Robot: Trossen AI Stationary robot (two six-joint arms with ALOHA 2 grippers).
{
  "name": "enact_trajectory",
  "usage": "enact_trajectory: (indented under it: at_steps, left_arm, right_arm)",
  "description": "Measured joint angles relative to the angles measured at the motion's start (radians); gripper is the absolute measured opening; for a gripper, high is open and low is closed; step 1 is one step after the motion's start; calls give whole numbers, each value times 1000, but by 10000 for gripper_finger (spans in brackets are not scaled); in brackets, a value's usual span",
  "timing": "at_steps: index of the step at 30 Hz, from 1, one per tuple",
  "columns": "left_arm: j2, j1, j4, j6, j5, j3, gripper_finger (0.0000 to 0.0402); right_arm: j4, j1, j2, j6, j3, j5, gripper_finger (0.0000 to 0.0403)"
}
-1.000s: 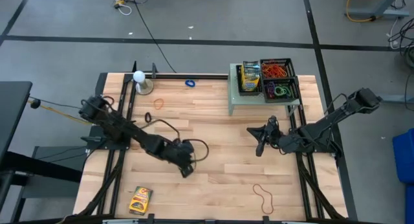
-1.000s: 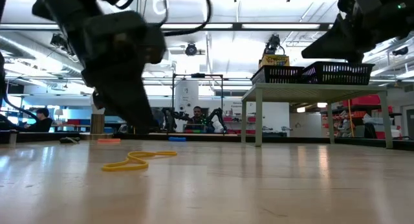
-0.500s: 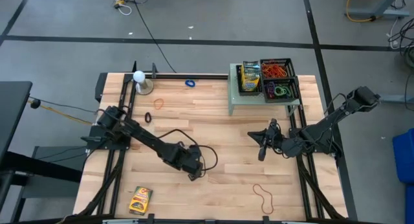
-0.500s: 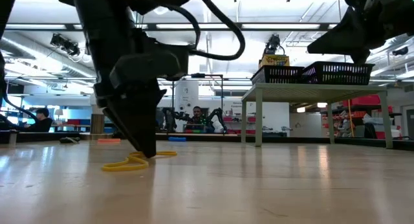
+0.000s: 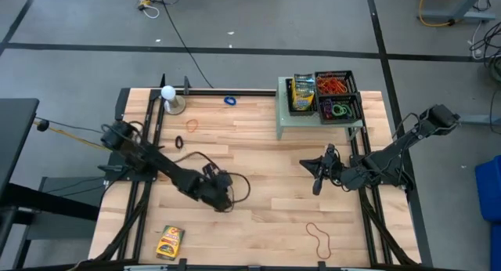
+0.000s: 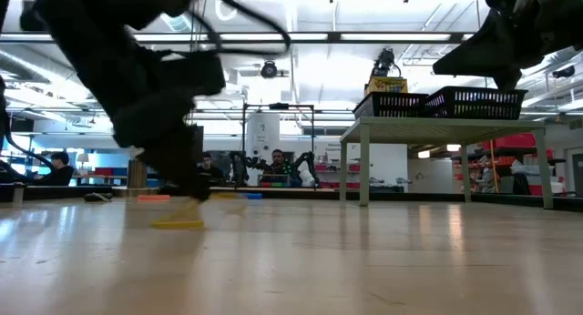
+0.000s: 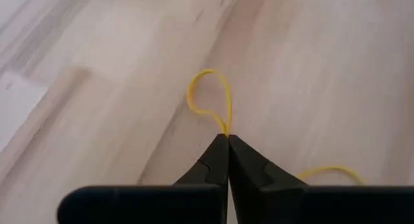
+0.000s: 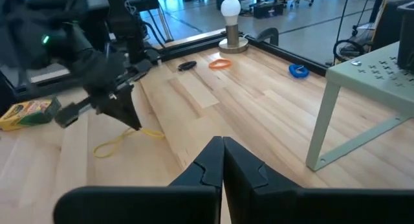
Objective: Pick & Place Office Desk Supplies
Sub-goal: Put the yellow rubber band into the top right black bin on the shelf
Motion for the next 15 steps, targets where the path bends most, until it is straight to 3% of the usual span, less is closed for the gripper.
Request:
enact_trajectory:
  at_steps: [7,15]
  left_arm:
    - [-69,97,705,297,-36,-279,3]
    - [24,247,1245,593,101,-382,2]
  right_arm:
    - [24,-16,0,6,0,-66,9]
    - [183,-87,98,6,0,-109,14]
